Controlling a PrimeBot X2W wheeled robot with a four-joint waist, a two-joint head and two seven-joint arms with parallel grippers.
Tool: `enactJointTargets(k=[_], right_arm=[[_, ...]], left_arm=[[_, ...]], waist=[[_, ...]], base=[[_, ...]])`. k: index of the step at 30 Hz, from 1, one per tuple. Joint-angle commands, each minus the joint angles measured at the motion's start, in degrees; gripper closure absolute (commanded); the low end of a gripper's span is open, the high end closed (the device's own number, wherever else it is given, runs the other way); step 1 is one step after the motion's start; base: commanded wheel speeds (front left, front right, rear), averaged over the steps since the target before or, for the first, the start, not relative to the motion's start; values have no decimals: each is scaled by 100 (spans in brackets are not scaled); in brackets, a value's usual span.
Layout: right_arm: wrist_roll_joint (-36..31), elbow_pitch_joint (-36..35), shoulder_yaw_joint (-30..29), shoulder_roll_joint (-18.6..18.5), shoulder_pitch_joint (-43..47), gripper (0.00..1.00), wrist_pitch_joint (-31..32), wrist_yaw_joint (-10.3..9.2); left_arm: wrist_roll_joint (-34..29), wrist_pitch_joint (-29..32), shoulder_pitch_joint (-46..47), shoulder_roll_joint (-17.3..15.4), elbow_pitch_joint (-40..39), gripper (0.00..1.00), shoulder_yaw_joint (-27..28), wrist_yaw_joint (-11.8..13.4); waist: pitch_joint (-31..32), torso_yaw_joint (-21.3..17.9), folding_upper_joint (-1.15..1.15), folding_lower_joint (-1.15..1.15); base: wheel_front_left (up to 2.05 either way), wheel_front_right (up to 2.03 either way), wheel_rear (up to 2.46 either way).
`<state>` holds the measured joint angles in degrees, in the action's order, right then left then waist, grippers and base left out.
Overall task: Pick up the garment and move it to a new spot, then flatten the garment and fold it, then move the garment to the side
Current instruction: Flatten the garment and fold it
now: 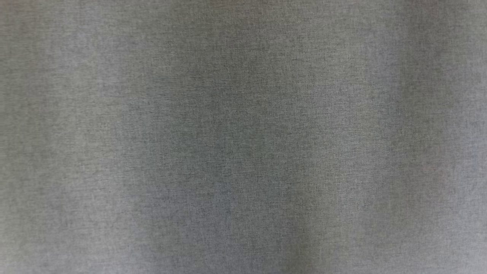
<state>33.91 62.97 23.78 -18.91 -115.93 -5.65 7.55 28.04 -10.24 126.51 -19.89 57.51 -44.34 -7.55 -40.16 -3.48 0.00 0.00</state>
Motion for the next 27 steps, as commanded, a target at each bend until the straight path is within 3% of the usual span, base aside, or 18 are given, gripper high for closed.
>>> enactJointTargets(k=[1, 6, 13, 21, 27], right_arm=[[81, 14, 91, -37, 172, 100, -92, -16], [229, -56, 263, -39, 568, 100, -269, -16], [746, -413, 603, 54, 1951, 100, -610, -16], [1265, -1018, 736, 62, 3623, 100, -872, -16], [1410, -1578, 786, -89, 4846, 100, -940, -16]], left_arm=[[135, -145, -245, 12, 22, 100, 10, 13], [319, -383, -668, -12, -50, 100, 145, 16], [484, -502, -2251, -127, -863, 100, 466, 214], [556, -495, -4658, -557, -2741, 100, 1079, 886], [712, -496, -6633, -883, -4248, 100, 1560, 1535]], waist=[[58, 40, 0, 0], [292, 48, 0, 0], [1047, -31, 0, 0], [1720, -206, 0, 0], [2087, -227, 0, 0]], base=[[0, 0, 0], [0, 0, 0], [0, 0, 0], [0, 0, 0], [0, 0, 0]])
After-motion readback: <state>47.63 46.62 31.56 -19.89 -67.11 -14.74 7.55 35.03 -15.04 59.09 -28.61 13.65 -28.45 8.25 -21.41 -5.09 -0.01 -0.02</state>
